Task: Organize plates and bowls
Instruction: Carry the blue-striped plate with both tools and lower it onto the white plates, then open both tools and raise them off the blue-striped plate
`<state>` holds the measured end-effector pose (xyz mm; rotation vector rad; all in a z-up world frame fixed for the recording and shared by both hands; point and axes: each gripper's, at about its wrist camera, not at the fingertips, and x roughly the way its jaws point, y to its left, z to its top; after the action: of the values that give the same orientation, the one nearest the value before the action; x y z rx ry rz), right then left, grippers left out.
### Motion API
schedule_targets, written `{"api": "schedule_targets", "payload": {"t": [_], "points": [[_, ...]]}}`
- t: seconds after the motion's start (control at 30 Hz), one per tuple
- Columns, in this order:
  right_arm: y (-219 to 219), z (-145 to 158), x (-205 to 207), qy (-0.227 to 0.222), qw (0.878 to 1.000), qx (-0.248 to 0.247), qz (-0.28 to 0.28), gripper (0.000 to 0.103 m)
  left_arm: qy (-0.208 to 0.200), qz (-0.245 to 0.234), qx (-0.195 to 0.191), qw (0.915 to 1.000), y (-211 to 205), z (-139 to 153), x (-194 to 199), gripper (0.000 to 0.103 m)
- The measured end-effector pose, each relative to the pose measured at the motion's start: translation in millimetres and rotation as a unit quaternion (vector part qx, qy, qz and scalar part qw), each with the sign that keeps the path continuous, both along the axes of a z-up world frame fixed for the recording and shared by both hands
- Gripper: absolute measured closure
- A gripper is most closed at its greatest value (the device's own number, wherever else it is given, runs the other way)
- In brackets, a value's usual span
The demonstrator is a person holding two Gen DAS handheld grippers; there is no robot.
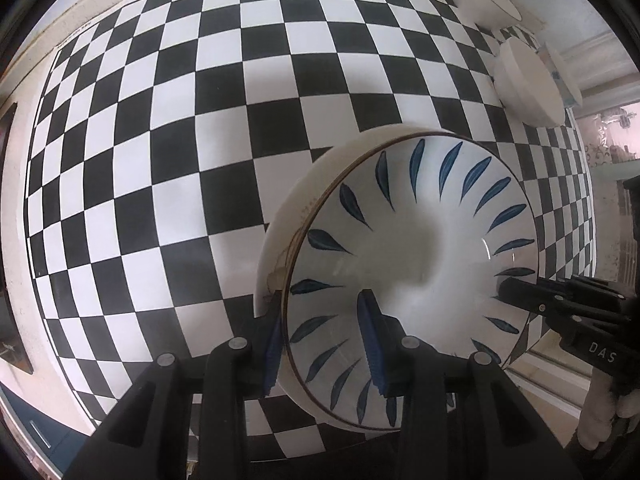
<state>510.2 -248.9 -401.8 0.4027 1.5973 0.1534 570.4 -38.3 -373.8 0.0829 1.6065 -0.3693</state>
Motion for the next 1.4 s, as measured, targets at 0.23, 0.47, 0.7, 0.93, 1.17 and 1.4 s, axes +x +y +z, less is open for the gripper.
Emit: {"api": "schedule_targets", "payload": {"t": [0.23, 0.47, 0.7, 0.93, 1.17, 1.4], "points": [[-1.8, -3.4, 1.7, 0.004, 1.0, 0.002, -0.005, 0.087, 0.003, 0.002, 0.005, 1.0, -7.2, -3.2, -1.0, 0.071], [4.3, -1.3, 3.8, 0.011, 1.0, -0.016, -0.004, 0.086, 0.012, 0.014, 0.007, 0.9998, 0.6, -5.1, -1.6, 0.071], [15.4, 8.2, 5.6, 0.008, 0.999, -0.043, 0.008, 0.085, 0.001, 0.019, 0.031, 0.9994, 0.6, 0.5, -7.5, 0.071], [24.5, 33.7, 5.5, -0.015, 0.998, -0.061, 0.01, 0.085, -0.008, 0.042, 0.036, 0.9984, 5.4, 19.3, -11.0, 0.071], [30.7, 78.3, -5.3, -0.052, 0.995, -0.086, 0.011, 0.085, -0.055, 0.066, 0.039, 0.9956, 2.1, 69.5, -24.9, 0.071], [24.6, 138.5, -24.1, -0.108, 0.988, -0.108, 0.019, 0.085, -0.108, 0.086, 0.039, 0.9897, 0.0, 124.3, -48.5, 0.07]]}}
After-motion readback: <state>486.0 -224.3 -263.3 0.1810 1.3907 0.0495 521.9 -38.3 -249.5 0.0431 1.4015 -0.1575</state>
